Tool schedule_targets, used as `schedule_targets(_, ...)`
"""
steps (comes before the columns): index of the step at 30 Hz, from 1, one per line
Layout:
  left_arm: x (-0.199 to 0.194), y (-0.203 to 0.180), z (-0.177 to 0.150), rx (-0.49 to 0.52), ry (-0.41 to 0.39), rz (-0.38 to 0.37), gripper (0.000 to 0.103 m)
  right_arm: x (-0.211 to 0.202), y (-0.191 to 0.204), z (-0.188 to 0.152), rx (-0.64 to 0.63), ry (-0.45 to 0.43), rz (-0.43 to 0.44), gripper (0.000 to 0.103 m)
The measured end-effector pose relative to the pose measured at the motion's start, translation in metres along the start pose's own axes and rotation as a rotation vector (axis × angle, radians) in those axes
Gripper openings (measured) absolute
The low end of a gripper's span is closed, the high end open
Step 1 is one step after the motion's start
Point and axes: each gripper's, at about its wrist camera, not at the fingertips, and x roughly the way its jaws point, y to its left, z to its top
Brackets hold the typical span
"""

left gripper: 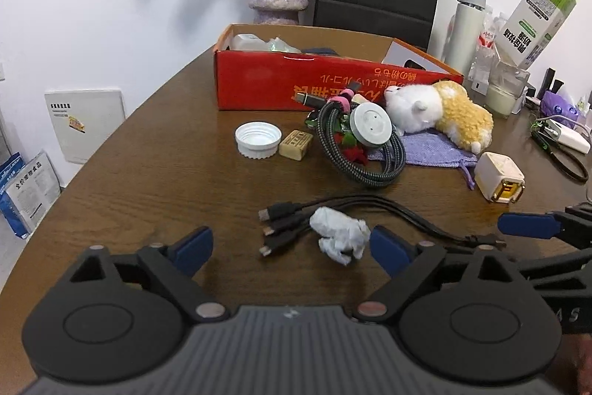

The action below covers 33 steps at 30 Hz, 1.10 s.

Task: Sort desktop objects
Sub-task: 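Grasp the white cable plug with the left tool while the right grasps the cable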

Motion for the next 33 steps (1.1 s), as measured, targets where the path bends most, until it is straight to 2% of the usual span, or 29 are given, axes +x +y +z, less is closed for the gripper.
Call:
schedule_targets(4, 0.0, 0.007, 0.009, -0.015, -0.015, -0.036, 0.09, 0.004, 0.003, 0.004, -0.021, -0.001, 0.033, 0.079)
schedule_targets(6, 0.0, 0.006, 0.011, -0.014, -0.013, -0.043, 0.081, 0.007, 0.004, 0.006, -0.03, 0.007, 0.031, 0.077)
schedule_targets(10, 0.003, -0.002, 0.011, 0.023, -0.006, -0.098, 0.074, 0.007, -0.001, 0.006, -0.03, 0.019, 0.013, 0.076)
schedule_targets(12, 0.005, -0.007, 0.01, 0.044, 0.009, -0.105, 0.057, 0.005, -0.005, 0.005, -0.032, 0.026, 0.007, 0.072)
schedule_targets(13, 0.005, -0.01, 0.008, 0.056, 0.007, -0.098, 0.054, 0.003, -0.005, 0.004, -0.039, 0.027, -0.001, 0.069)
schedule_targets(14, 0.005, -0.012, 0.007, 0.069, 0.002, -0.088, 0.046, 0.002, -0.006, 0.003, -0.043, 0.029, -0.008, 0.067)
schedule_targets(15, 0.005, -0.013, 0.007, 0.079, 0.001, -0.077, 0.033, 0.001, -0.007, 0.002, -0.043, 0.034, -0.015, 0.064)
schedule_targets(16, 0.003, -0.013, 0.007, 0.078, -0.002, -0.082, 0.026, 0.0, -0.008, 0.0, -0.046, 0.036, -0.023, 0.058)
schedule_targets(17, 0.001, -0.012, 0.007, 0.067, 0.002, -0.102, 0.024, -0.001, -0.008, -0.001, -0.062, 0.034, -0.036, 0.054)
schedule_targets(18, -0.001, -0.01, 0.008, 0.055, 0.006, -0.113, 0.022, -0.001, -0.008, -0.001, -0.07, 0.03, -0.038, 0.051)
schedule_targets(20, -0.008, -0.01, 0.008, 0.05, -0.012, -0.102, 0.021, -0.003, -0.008, -0.001, -0.067, 0.029, -0.042, 0.03)
schedule_targets(23, -0.018, -0.007, 0.009, 0.041, -0.032, -0.085, 0.02, -0.006, -0.003, -0.002, -0.103, 0.036, -0.042, 0.029)
schedule_targets(26, -0.026, -0.007, 0.009, 0.033, -0.041, -0.072, 0.02, -0.01, -0.002, -0.005, -0.08, 0.036, -0.054, 0.029)
schedule_targets(27, -0.029, -0.007, 0.008, 0.035, -0.043, -0.068, 0.02, -0.012, -0.001, -0.006, -0.077, 0.038, -0.057, 0.027)
schedule_targets(28, -0.032, -0.008, 0.008, 0.038, -0.044, -0.066, 0.02, -0.016, 0.0, -0.007, -0.07, 0.036, -0.045, 0.019)
schedule_targets(33, -0.051, -0.014, 0.003, 0.051, -0.07, -0.068, 0.021, -0.042, 0.004, -0.009, -0.064, -0.025, -0.032, 0.019)
